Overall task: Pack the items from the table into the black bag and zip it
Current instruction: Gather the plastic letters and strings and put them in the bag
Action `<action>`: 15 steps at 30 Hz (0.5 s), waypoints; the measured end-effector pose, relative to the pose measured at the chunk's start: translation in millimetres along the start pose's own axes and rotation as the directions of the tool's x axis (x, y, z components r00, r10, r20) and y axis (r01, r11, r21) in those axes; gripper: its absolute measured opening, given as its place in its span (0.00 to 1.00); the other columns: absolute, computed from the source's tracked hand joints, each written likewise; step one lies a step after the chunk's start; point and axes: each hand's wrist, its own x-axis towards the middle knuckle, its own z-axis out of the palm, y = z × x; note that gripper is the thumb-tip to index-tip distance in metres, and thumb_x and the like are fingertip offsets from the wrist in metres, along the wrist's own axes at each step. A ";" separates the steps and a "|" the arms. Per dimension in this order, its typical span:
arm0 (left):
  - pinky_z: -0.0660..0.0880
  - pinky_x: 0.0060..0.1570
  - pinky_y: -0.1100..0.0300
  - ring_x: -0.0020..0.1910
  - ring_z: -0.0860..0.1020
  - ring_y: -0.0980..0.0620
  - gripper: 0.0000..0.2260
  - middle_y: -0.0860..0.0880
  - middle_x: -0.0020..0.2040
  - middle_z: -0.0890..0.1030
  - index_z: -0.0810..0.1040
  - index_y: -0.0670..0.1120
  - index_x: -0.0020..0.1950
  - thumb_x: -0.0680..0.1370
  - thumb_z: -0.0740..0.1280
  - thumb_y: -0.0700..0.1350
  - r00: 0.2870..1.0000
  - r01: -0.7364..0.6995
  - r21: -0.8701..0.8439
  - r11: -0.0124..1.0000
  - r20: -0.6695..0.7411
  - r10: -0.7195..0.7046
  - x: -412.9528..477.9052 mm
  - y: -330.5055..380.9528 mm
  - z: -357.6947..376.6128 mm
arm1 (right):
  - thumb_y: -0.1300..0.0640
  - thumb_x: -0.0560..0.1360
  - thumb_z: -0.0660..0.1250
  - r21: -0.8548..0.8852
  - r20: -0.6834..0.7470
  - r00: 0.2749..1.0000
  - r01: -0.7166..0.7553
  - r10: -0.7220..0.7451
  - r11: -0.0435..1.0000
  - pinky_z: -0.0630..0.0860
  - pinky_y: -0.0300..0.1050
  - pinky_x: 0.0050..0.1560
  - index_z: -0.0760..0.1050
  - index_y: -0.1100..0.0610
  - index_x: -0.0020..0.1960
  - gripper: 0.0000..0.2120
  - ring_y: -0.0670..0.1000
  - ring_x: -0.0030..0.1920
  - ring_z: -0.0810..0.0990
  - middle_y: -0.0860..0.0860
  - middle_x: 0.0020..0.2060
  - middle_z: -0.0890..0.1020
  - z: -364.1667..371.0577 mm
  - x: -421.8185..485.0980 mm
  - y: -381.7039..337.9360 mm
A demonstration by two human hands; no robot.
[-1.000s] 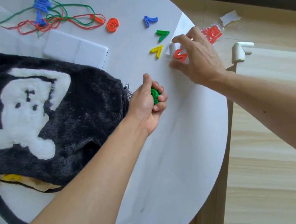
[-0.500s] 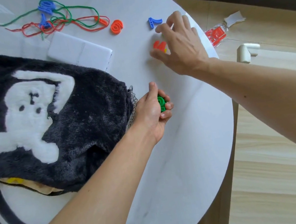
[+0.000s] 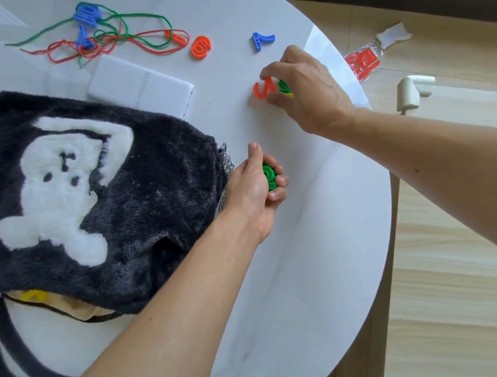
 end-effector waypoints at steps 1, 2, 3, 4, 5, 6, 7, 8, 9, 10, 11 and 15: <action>0.59 0.18 0.67 0.24 0.69 0.54 0.19 0.46 0.32 0.71 0.70 0.44 0.37 0.84 0.58 0.53 1.000 0.004 -0.009 1.000 0.000 -0.004 -0.7 0.7 -0.9 | 0.54 0.80 0.68 0.065 -0.013 0.999 -0.038 0.039 0.997 0.72 0.43 0.52 0.77 0.53 0.66 0.15 0.53 0.55 0.76 0.55 0.57 0.76 -5.5 -3.8 -3.2; 0.60 0.18 0.67 0.25 0.70 0.53 0.20 0.46 0.32 0.71 0.71 0.43 0.37 0.84 0.58 0.54 1.000 0.011 -0.020 1.000 0.000 -0.011 -2.2 1.8 -3.2 | 0.53 0.79 0.69 0.135 -0.034 0.997 -0.068 0.073 0.989 0.74 0.42 0.52 0.78 0.52 0.65 0.15 0.51 0.53 0.78 0.54 0.56 0.77 -12.1 -8.3 -9.4; 0.62 0.19 0.66 0.27 0.71 0.52 0.20 0.46 0.32 0.72 0.72 0.43 0.38 0.84 0.58 0.55 1.000 0.025 -0.029 0.999 0.007 -0.024 -3.6 3.6 -3.2 | 0.53 0.78 0.70 0.208 -0.066 0.993 -0.082 0.097 0.975 0.75 0.39 0.51 0.79 0.51 0.64 0.15 0.49 0.52 0.79 0.53 0.55 0.78 -20.8 -13.9 -15.4; 0.64 0.19 0.66 0.28 0.72 0.52 0.21 0.46 0.33 0.74 0.74 0.42 0.39 0.84 0.57 0.55 0.999 0.045 -0.043 0.998 0.023 -0.044 -5.5 6.0 -2.9 | 0.53 0.77 0.72 0.275 -0.091 0.991 -0.066 0.094 0.959 0.75 0.35 0.49 0.80 0.51 0.63 0.15 0.47 0.50 0.80 0.52 0.53 0.80 -30.6 -21.4 -23.7; 0.66 0.20 0.66 0.29 0.73 0.52 0.22 0.46 0.34 0.75 0.76 0.42 0.40 0.84 0.57 0.56 0.997 0.067 -0.072 0.995 0.053 -0.064 -8.5 9.1 -3.1 | 0.52 0.76 0.72 0.327 -0.096 0.994 -0.024 0.059 0.945 0.75 0.32 0.46 0.80 0.50 0.62 0.15 0.45 0.49 0.80 0.51 0.51 0.80 -40.0 -31.2 -34.4; 0.68 0.22 0.66 0.30 0.74 0.51 0.23 0.46 0.34 0.76 0.78 0.42 0.41 0.84 0.56 0.57 0.992 0.087 -0.111 0.990 0.101 -0.076 -12.7 12.8 -3.2 | 0.52 0.75 0.73 0.356 -0.081 0.997 0.029 0.000 0.934 0.75 0.30 0.44 0.81 0.49 0.61 0.15 0.44 0.48 0.80 0.50 0.50 0.80 -48.9 -43.3 -46.4; 0.70 0.24 0.65 0.31 0.75 0.52 0.23 0.46 0.35 0.78 0.80 0.42 0.41 0.84 0.56 0.56 0.984 0.097 -0.151 0.984 0.160 -0.073 -17.5 16.5 -3.7 | 0.52 0.75 0.73 0.366 -0.047 0.997 0.076 -0.063 0.928 0.76 0.30 0.43 0.81 0.49 0.61 0.15 0.43 0.47 0.80 0.49 0.50 0.80 -56.2 -56.8 -58.9; 0.73 0.26 0.65 0.32 0.77 0.52 0.24 0.47 0.35 0.80 0.82 0.44 0.39 0.84 0.56 0.56 0.974 0.099 -0.189 0.977 0.221 -0.056 -22.4 19.3 -5.3 | 0.53 0.75 0.73 0.356 -0.001 0.993 0.108 -0.116 0.928 0.76 0.32 0.43 0.81 0.48 0.61 0.14 0.43 0.47 0.79 0.49 0.50 0.79 -61.4 -70.5 -70.4; 0.76 0.30 0.64 0.34 0.80 0.53 0.25 0.48 0.36 0.82 0.84 0.46 0.38 0.84 0.55 0.55 0.960 0.102 -0.224 0.969 0.278 -0.037 -27.9 21.2 -7.3 | 0.54 0.75 0.73 0.331 0.045 0.987 0.129 -0.152 0.935 0.77 0.37 0.44 0.82 0.48 0.60 0.13 0.44 0.46 0.78 0.49 0.50 0.78 -64.7 -83.3 -80.6; 0.78 0.34 0.63 0.37 0.82 0.53 0.27 0.49 0.38 0.83 0.85 0.47 0.39 0.84 0.53 0.57 0.945 0.118 -0.252 0.961 0.325 -0.031 -34.6 22.3 -10.2 | 0.56 0.75 0.73 0.294 0.082 0.981 0.147 -0.178 0.944 0.77 0.42 0.46 0.82 0.50 0.59 0.12 0.47 0.47 0.77 0.50 0.50 0.77 -67.0 -94.4 -89.7; 0.80 0.38 0.62 0.39 0.83 0.53 0.30 0.48 0.40 0.84 0.86 0.47 0.40 0.84 0.51 0.60 0.933 0.139 -0.266 0.954 0.359 -0.036 -42.4 23.4 -13.8 | 0.57 0.75 0.73 0.251 0.109 0.975 0.164 -0.196 0.954 0.76 0.47 0.47 0.83 0.51 0.57 0.11 0.49 0.49 0.77 0.51 0.49 0.77 -68.7 -103.1 -98.3; 0.77 0.49 0.58 0.50 0.81 0.49 0.32 0.46 0.48 0.83 0.86 0.47 0.46 0.82 0.48 0.64 0.938 0.114 -0.219 0.969 0.344 -0.032 -73.2 25.9 -37.5 | 0.60 0.74 0.72 0.180 0.136 0.962 0.211 -0.236 0.961 0.74 0.48 0.51 0.82 0.55 0.56 0.11 0.50 0.53 0.73 0.49 0.50 0.79 -74.1 -122.9 -132.8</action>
